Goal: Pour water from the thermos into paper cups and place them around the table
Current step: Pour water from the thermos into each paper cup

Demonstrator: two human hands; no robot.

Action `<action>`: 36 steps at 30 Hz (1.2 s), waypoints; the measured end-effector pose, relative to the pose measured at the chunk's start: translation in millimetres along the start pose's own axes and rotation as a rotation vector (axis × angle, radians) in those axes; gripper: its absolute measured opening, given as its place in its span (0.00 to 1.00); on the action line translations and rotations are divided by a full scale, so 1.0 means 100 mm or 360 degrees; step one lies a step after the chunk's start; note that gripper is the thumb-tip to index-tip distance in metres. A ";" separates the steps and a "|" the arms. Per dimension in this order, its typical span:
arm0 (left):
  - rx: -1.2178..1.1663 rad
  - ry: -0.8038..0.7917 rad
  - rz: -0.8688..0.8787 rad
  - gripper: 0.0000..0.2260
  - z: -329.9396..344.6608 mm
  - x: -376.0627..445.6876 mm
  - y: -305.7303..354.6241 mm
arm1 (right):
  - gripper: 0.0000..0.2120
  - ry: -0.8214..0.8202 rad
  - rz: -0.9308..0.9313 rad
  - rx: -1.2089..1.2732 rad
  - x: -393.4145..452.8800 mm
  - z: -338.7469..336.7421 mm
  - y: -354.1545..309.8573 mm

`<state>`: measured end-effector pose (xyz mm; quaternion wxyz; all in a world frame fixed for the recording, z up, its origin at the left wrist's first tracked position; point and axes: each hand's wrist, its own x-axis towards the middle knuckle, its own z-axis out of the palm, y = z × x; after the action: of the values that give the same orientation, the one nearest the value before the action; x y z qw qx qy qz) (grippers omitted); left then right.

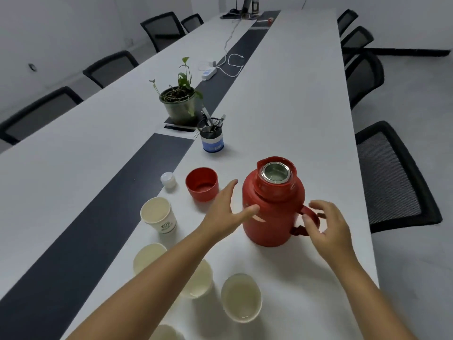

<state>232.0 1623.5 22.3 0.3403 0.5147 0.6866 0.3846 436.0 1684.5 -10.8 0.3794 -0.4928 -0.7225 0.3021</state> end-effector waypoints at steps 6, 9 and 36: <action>0.0259 0.0580 0.0004 0.19 -0.88 -0.66 -0.53 | 0.14 0.0325 -0.0591 -0.0087 -0.32 0.35 -0.51; 0.0381 0.0720 -0.0103 0.18 -1.26 -0.84 -0.89 | 0.11 -0.0003 -0.0730 -0.0012 -0.34 0.79 -0.88; -0.0258 -0.0221 -0.0043 0.27 -1.63 -0.11 -1.98 | 0.11 -0.1171 -0.0455 -0.1226 -0.16 2.49 -1.50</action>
<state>5.2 1549.2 -74.0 0.4328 0.5016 0.6349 0.3976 156.6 1603.9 -25.6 -0.0687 -0.3550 -0.9254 0.1137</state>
